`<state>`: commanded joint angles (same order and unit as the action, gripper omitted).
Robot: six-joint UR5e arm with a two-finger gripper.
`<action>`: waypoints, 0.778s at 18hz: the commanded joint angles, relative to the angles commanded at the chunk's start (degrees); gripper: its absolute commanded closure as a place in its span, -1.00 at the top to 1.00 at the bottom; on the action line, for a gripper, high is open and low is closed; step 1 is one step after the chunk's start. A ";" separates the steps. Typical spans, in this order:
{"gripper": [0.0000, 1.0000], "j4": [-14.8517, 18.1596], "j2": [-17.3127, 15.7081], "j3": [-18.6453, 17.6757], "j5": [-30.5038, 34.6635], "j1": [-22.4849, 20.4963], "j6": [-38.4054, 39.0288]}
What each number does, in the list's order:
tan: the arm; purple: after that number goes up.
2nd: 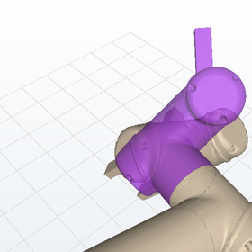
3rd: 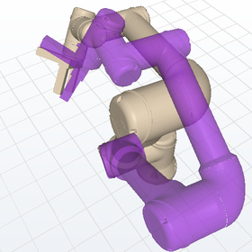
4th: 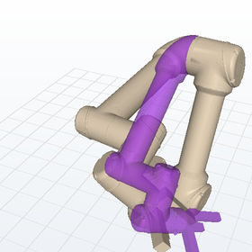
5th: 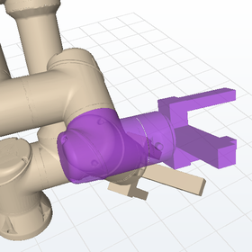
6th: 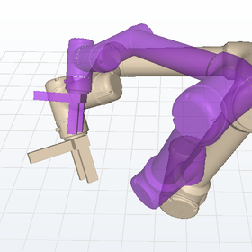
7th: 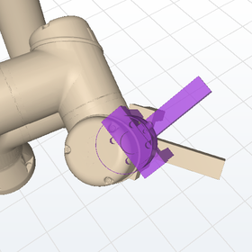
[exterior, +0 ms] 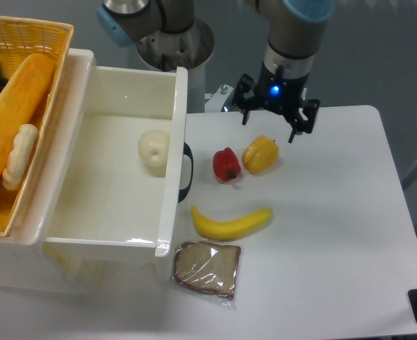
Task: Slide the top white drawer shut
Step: 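Raise the open gripper and swing it toward the drawer unit, then lower the gripper to the drawer's front face beside its black handle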
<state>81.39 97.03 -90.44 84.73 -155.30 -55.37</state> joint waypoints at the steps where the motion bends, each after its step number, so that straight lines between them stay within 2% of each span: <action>1: 1.00 0.09 0.18 0.00 0.00 -0.18 0.09; 4: 1.00 0.35 0.27 -0.52 0.17 -1.15 0.61; 6: 1.00 0.26 0.01 -2.36 0.18 -1.06 2.45; 10: 1.00 0.09 1.05 -4.04 -0.09 -0.62 13.08; 14: 1.00 0.26 2.46 -4.48 -0.35 0.78 13.71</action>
<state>81.65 99.49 -94.92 84.38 -154.51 -41.66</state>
